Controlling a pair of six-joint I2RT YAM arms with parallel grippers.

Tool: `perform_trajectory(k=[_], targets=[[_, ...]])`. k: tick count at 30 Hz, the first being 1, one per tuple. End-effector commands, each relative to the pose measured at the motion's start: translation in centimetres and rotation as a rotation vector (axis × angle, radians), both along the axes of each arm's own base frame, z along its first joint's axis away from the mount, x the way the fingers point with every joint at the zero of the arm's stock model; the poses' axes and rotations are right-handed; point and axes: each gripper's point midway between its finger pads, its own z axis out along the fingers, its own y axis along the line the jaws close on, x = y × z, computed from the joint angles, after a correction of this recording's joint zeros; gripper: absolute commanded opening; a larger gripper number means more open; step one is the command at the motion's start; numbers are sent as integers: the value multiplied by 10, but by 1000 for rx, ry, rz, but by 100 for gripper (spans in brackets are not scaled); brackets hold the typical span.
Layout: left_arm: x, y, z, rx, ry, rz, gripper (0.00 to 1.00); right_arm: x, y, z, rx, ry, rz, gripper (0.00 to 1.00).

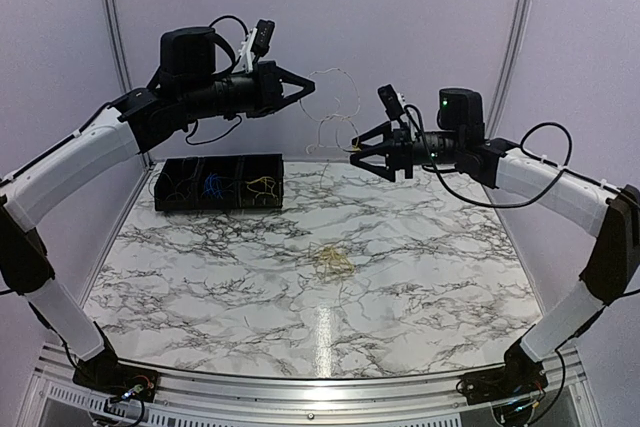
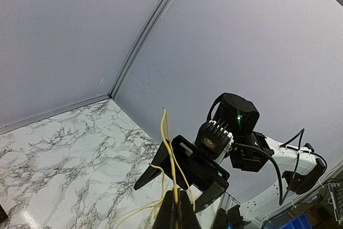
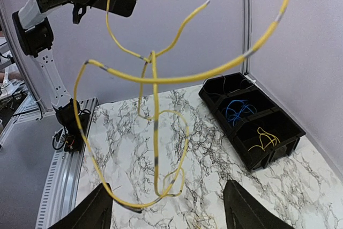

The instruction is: Untangle the cables

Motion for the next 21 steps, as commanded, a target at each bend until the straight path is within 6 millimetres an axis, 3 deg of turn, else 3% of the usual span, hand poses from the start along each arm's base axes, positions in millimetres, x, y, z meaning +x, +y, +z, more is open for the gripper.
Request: perform_trajectory(k=[1, 7, 13, 21], targets=[[-5, 3, 15, -36, -40, -15, 0, -13, -2, 12, -11, -59, 53, 72], [-6, 0, 13, -37, -40, -28, 0, -14, -3, 16, -14, -60, 40, 73], [-6, -5, 9, -36, -35, -50, 0, -8, -3, 32, 26, -53, 10, 73], [-7, -11, 7, -45, -21, -82, 0, 3, 0, 36, 50, -37, -24, 60]])
